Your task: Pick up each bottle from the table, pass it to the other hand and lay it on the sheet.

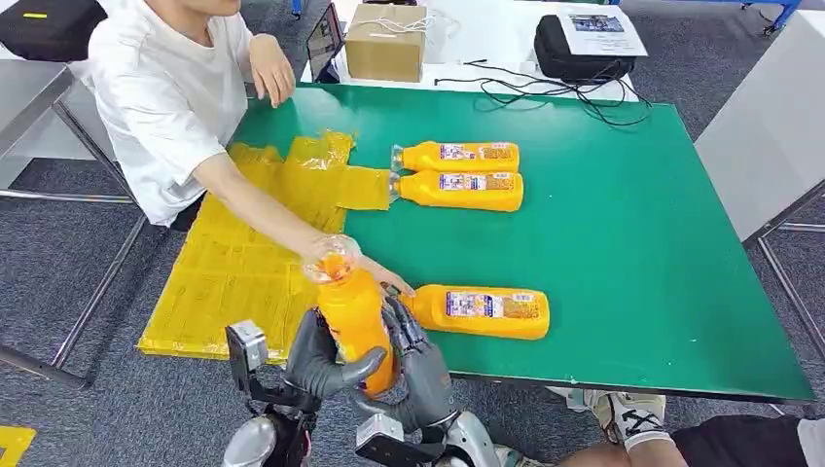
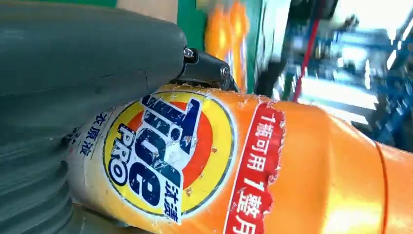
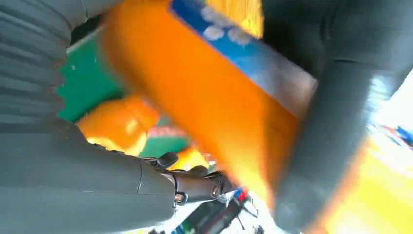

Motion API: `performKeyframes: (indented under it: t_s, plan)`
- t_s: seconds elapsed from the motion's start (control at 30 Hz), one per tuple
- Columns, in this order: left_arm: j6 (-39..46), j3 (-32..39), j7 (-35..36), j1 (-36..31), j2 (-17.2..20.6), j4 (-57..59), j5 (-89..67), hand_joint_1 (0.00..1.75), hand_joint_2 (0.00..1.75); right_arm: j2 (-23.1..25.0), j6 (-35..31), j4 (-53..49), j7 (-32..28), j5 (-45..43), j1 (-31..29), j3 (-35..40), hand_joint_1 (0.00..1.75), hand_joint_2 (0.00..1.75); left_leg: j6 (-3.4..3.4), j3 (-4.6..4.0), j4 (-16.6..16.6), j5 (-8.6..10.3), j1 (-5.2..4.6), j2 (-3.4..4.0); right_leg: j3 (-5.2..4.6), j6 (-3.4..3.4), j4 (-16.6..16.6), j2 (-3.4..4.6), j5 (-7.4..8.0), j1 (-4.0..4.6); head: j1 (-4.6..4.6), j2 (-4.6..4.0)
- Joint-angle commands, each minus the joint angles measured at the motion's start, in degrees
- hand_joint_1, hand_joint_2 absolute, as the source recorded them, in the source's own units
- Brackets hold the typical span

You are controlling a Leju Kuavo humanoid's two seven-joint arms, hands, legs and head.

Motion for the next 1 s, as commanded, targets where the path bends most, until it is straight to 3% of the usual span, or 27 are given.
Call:
performKeyframes:
  t_s: [0.03, 0.07, 0.1, 0.13, 0.23, 0.33, 0.43, 0.47, 0.5, 0.53, 0.6, 0.73, 0.77, 0.9, 1.0]
  plan:
    - [4.5, 4.0, 0.0, -4.3, 1.5, 2.2, -7.2, 1.75, 1.75, 0.0, -1.2, -1.8, -0.5, 0.6, 0.8, -0.7, 0.00, 1.75, -0.09, 0.26, 0.0, -0.07, 0.04, -0.11, 0.26, -0.10, 0.0, 0.04, -0.10, 0.02, 0.02, 0.00]
    - [7.6, 4.3, -0.6, -5.0, 1.9, 2.7, -12.4, 1.75, 1.75, -0.1, -2.1, -1.9, -1.0, 1.3, 0.6, -0.1, 0.00, 1.75, -0.12, 0.35, 0.0, -0.15, 0.06, -0.12, 0.33, -0.14, 0.1, 0.09, -0.16, 0.03, 0.02, 0.00]
    - [9.2, 5.2, -0.5, -6.3, 2.6, 3.3, -14.8, 1.75, 1.75, -0.2, -2.6, -2.3, -1.5, 1.8, 0.3, 0.5, 0.00, 0.00, -0.14, 0.40, 0.0, -0.17, 0.07, -0.14, 0.38, -0.15, 0.1, 0.09, -0.19, 0.04, 0.02, 0.00]
    - [9.8, 6.8, -0.1, -8.3, 3.3, 4.5, -15.6, 1.75, 1.75, -0.2, -3.6, -2.9, -2.4, 1.9, 0.0, 1.1, 0.00, 0.00, -0.07, 0.21, 0.0, -0.06, 0.05, -0.11, 0.22, -0.09, 0.0, 0.02, -0.08, 0.03, 0.04, 0.00]
    - [10.1, 13.5, 0.9, -14.6, 5.5, 8.9, -18.0, 1.68, 1.75, -0.7, -6.6, -8.3, -3.6, -8.5, -1.0, 5.2, 0.00, 0.00, -0.13, 0.23, 0.0, -0.06, 0.08, -0.09, 0.22, -0.14, 0.0, 0.08, -0.08, 0.06, 0.02, 0.00]
    - [9.0, 15.5, 0.8, -15.9, 5.9, 9.9, -18.8, 1.68, 1.75, 0.0, -6.6, -8.1, -3.6, -9.1, -1.2, 4.7, 0.00, 0.00, -0.14, 0.19, 0.0, -0.03, 0.08, -0.06, 0.16, -0.15, 0.1, 0.10, -0.05, 0.06, 0.04, 0.00]
    - [13.6, 17.7, 1.3, -17.7, 7.5, 10.4, -24.0, 1.69, 1.75, -0.9, -6.4, -9.8, -3.6, -15.7, -1.5, 5.7, 0.00, 0.00, -0.16, 0.20, 0.0, 0.01, 0.09, 0.03, 0.17, -0.12, 0.0, 0.16, 0.00, 0.07, 0.02, 0.00]
    - [13.2, 18.0, 3.3, -18.7, 8.6, 10.7, -25.8, 1.59, 1.75, -1.2, -5.6, -9.5, -3.6, -17.3, -1.5, 6.3, 0.00, 0.00, -0.14, 0.18, 0.0, 0.03, 0.06, 0.03, 0.11, -0.11, 0.0, 0.12, 0.02, 0.04, 0.00, 0.00]
    - [15.1, 17.2, 4.5, -19.4, 9.6, 10.7, -30.7, 1.55, 1.75, -1.4, -6.2, -9.6, -3.6, -18.0, -1.2, 6.5, 0.00, 0.00, -0.16, 0.27, 0.0, 0.00, 0.05, -0.04, 0.20, -0.13, 0.1, 0.09, -0.04, 0.02, 0.02, 0.00]
    - [16.7, 16.6, 5.3, -19.8, 10.2, 10.5, -35.1, 1.71, 1.75, -1.3, -5.6, -8.5, -3.6, -18.3, -1.1, 6.0, 0.00, 0.00, -0.16, 0.20, 0.0, 0.05, 0.09, -0.10, 0.18, -0.11, 0.0, 0.02, -0.01, 0.06, 0.04, 0.00]
    - [18.3, 14.0, 6.9, -20.9, 11.7, 10.8, -43.1, 1.75, 1.75, -1.9, -3.9, -8.8, -3.6, -20.0, -0.8, 6.0, 0.00, 0.00, -0.16, 0.17, 0.0, 0.07, 0.09, -0.11, 0.17, -0.09, 0.0, 0.01, 0.00, 0.05, 0.02, 0.00]
    - [20.1, 11.9, 8.6, -21.9, 13.4, 12.6, -50.0, 1.73, 1.75, -2.4, -2.5, -9.0, -3.6, -21.1, -1.0, 6.5, 0.00, 0.00, -0.19, 0.27, 0.0, 0.04, 0.12, -0.22, 0.30, -0.12, 0.0, -0.06, -0.07, 0.06, 0.04, 0.00]
    - [20.1, 12.0, 8.9, -22.2, 14.1, 14.2, -51.1, 1.68, 1.75, -2.5, -2.5, -9.1, -3.6, -21.2, -0.9, 6.6, 0.00, 0.00, -0.18, 0.23, 0.0, 0.05, 0.09, -0.17, 0.24, -0.10, 0.0, -0.03, -0.05, 0.04, 0.02, 0.00]
    - [18.9, 7.8, 11.0, -26.7, 20.1, 24.5, -64.1, 1.75, 1.75, -2.9, 0.0, -10.9, -3.6, -24.0, -0.6, 7.8, 0.00, 0.00, -0.22, 0.33, 0.0, 0.02, 0.11, -0.14, 0.31, -0.15, 0.0, 0.03, -0.08, 0.06, 0.04, 0.00]
    - [18.2, 7.3, 10.5, -29.8, 21.5, 35.2, -67.9, 1.75, 1.75, -3.3, 0.2, -11.4, -3.6, -24.8, -0.8, 10.3, 0.00, 0.00, -0.23, 0.36, -0.1, 0.06, 0.10, -0.14, 0.31, -0.16, 0.0, 0.03, -0.04, 0.05, 0.04, 0.00]
